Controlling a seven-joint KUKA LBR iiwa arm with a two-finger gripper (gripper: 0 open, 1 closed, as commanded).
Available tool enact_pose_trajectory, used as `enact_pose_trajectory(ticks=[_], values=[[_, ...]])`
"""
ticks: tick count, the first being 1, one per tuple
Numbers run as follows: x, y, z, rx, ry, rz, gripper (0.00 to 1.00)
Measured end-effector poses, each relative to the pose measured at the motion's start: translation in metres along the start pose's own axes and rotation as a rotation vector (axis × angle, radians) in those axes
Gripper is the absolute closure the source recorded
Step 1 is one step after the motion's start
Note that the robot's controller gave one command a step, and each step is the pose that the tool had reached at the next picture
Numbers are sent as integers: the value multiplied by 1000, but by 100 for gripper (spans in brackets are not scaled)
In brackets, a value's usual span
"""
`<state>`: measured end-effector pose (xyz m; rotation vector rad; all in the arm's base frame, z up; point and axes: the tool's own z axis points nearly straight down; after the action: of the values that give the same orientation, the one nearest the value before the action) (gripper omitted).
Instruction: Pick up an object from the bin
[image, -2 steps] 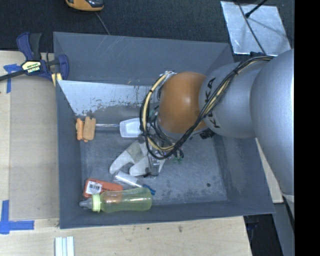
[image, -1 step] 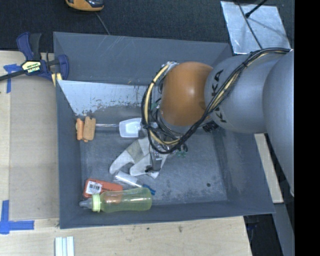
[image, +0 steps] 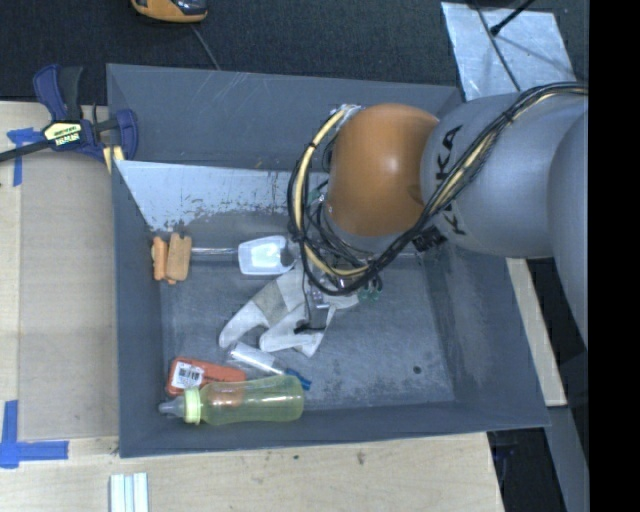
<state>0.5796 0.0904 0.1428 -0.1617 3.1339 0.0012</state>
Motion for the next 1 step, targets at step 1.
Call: enact_pose_trajectory(ticks=[1], values=[[-7, 29, 22, 1, -7, -1, 0]])
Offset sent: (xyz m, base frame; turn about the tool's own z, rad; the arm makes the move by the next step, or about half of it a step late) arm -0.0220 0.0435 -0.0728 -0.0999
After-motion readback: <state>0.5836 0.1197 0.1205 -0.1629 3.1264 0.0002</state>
